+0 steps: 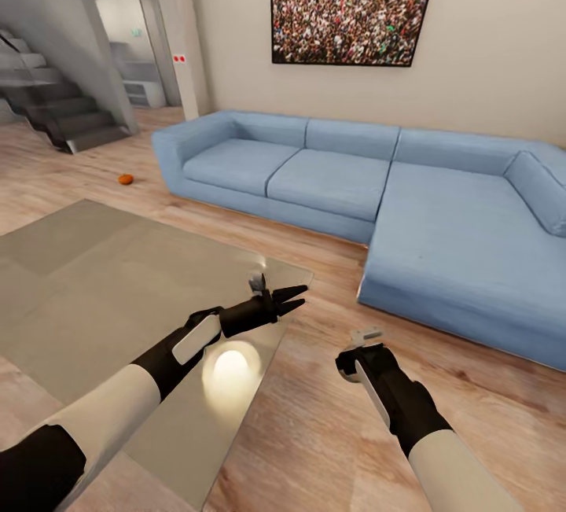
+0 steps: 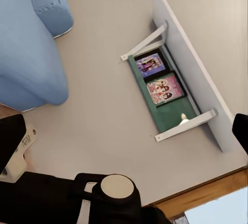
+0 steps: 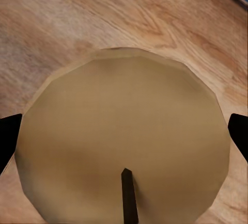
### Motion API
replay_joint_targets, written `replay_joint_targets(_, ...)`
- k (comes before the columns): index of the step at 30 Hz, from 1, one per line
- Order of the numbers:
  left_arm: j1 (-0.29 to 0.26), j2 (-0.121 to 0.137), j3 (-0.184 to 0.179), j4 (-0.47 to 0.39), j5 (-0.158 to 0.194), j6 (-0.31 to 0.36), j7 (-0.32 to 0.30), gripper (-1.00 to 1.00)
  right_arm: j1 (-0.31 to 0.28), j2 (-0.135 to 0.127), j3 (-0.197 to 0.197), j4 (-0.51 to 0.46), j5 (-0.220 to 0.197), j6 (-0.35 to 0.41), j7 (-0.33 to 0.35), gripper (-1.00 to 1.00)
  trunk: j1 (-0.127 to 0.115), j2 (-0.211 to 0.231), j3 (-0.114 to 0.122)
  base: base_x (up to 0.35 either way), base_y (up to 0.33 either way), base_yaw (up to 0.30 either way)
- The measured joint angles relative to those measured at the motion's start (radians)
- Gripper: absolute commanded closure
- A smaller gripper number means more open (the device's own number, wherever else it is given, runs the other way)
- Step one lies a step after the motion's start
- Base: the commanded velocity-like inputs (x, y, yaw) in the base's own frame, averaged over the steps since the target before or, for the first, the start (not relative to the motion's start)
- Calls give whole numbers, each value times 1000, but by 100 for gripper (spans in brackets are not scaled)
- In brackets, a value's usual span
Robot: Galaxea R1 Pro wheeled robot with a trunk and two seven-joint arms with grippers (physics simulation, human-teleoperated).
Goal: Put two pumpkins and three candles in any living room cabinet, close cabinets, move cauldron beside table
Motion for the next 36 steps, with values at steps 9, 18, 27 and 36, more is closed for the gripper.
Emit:
replay_joint_targets(9, 0, 0, 0, 0, 0, 0, 0, -100, 0, 0, 0, 0, 0, -1, -1, 100, -34, 63, 28, 0, 0, 285)
replay_joint_targets(18, 0, 0, 0, 0, 1, 0, 0, -100, 0, 0, 0, 0, 0, -1, -1, 100, -69, 126, 56, 0, 0, 284)
replay_joint_targets(27, 0, 0, 0, 0, 1, 0, 0, -100, 4, 0, 0, 0, 0, -2, -1, 100, -103, 189, 85, 0, 0, 284)
replay_joint_targets(36, 0, 0, 0, 0, 2, 0, 0, -100, 5, 0, 0, 0, 1, -2, -1, 100, -138, 252, 113, 0, 0, 284)
